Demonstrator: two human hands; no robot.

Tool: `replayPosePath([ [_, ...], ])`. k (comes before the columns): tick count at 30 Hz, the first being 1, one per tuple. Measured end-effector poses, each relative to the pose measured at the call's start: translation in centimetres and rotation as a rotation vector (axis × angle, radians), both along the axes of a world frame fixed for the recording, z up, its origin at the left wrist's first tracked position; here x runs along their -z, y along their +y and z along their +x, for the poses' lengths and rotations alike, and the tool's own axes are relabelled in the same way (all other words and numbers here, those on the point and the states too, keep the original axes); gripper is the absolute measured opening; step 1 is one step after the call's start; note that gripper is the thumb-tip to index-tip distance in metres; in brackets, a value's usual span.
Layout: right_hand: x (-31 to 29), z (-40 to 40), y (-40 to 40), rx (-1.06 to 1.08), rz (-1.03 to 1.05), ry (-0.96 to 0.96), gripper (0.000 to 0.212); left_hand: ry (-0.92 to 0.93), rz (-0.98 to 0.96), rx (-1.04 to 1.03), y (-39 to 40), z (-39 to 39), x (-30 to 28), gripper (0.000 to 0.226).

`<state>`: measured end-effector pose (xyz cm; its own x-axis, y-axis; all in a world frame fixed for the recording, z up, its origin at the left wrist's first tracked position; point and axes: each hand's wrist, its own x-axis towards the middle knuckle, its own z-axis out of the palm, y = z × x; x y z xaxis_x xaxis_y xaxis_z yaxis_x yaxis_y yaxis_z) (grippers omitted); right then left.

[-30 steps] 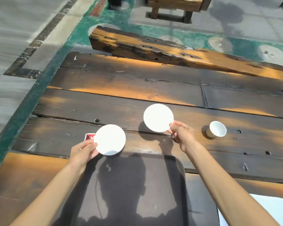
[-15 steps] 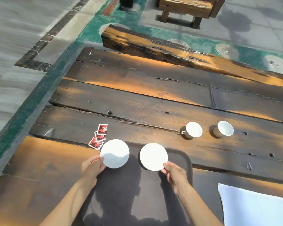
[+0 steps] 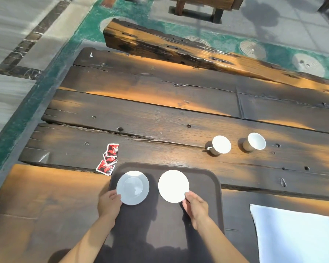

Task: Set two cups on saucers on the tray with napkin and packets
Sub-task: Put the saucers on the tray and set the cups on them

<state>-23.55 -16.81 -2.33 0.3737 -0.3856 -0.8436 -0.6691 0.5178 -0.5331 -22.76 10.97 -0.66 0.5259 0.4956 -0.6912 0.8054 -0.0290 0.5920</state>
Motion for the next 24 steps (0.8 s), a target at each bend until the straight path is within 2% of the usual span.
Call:
replayPosePath([
  [4, 0.0, 0.0, -0.1, 0.036, -0.016, 0.02, 0.02, 0.006, 0.115, 0.188, -0.1, -0.2, -0.7, 0.029],
  [8, -0.8, 0.2, 0.1, -0.012, -0.062, 0.022, 0.018, 0.008, 0.138, 0.286, -0.1, -0.1, -1.6, 0.043],
  [12, -2.0, 0.3, 0.1, -0.062, -0.033, -0.019, 0.021, 0.083, 0.159, 0.42, -0.4, 0.0, -2.4, 0.031],
  [16, -3.3, -0.4, -0.5, -0.056, 0.004, -0.077, 0.02, 0.116, 0.192, 0.554, -1.1, 0.2, -3.1, 0.052],
  [20, -5.1, -0.9, -2.5, -0.048, -0.013, -0.152, 0.018, 0.03, 0.209, 0.68, -3.1, 1.5, -4.2, 0.053],
  [24, -7.1, -0.6, -6.3, -0.091, -0.127, -0.253, 0.023, -0.134, 0.098, 0.705, -6.3, 3.4, -5.9, 0.054],
])
